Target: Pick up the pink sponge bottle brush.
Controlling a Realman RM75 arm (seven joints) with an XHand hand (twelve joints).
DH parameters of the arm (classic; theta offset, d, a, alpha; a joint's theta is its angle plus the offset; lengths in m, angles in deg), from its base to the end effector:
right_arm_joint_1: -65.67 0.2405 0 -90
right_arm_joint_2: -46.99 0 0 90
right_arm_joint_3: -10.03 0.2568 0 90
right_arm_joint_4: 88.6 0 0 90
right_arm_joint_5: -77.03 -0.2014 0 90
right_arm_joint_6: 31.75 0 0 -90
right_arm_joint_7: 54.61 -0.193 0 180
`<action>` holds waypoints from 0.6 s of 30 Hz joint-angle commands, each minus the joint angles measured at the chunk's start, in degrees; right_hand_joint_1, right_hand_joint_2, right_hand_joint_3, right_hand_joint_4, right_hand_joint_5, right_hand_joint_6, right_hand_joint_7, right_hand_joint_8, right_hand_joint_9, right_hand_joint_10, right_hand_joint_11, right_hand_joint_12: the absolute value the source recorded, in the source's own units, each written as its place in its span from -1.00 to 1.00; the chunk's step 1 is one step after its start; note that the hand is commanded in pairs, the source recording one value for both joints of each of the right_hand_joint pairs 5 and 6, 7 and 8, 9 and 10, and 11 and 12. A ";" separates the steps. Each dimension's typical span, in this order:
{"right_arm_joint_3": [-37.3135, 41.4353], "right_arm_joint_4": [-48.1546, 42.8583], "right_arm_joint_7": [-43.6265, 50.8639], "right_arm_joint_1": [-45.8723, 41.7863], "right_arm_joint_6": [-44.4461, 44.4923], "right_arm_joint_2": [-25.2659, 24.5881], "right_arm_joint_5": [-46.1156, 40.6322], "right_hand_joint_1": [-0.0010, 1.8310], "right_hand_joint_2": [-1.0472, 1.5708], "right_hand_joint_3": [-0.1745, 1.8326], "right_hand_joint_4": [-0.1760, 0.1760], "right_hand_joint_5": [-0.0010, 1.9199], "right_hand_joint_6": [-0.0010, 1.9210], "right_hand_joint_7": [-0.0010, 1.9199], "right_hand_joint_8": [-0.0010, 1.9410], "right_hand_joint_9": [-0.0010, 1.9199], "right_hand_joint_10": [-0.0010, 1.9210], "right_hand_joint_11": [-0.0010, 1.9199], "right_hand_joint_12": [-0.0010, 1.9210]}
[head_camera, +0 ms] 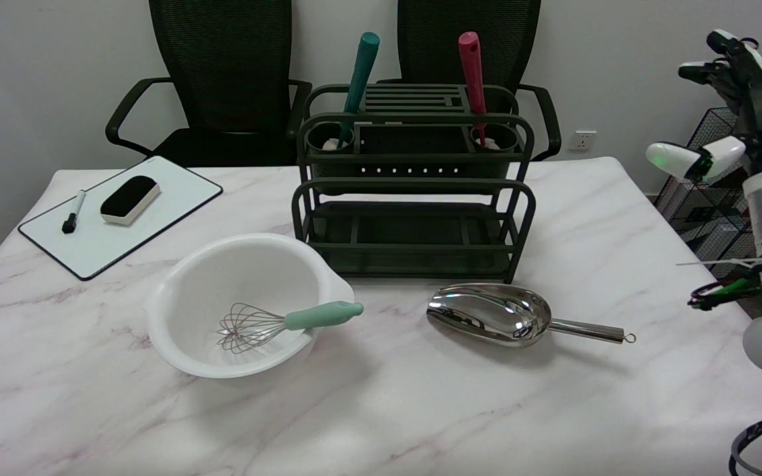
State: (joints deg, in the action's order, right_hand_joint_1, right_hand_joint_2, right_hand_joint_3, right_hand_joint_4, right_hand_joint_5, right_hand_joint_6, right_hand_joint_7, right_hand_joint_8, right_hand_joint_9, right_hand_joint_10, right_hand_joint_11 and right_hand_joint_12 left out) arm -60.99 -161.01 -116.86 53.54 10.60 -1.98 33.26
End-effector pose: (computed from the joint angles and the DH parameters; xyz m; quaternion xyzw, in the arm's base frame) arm -0.1358 -0.2855 0.5702 0.5500 -0.0753 0.5414 0.6314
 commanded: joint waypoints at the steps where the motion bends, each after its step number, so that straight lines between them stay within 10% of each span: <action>1: -17.31 8.63 -20.73 17.36 -4.82 5.22 2.24 0.22 -0.58 0.36 0.00 -0.71 -0.71 -0.41 -0.41 -0.56 -0.56 -0.84 -0.84; 18: -34.82 13.56 -22.79 35.78 -4.82 3.48 4.24 0.22 -0.55 0.29 0.00 -0.59 -0.59 -0.38 -0.39 -0.52 -0.52 -0.84 -0.84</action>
State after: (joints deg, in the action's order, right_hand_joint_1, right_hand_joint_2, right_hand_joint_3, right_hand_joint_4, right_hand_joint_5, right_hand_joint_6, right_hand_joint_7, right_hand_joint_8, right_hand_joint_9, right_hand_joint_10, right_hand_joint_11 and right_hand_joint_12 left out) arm -79.93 -153.83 -132.91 72.68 6.95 1.86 35.58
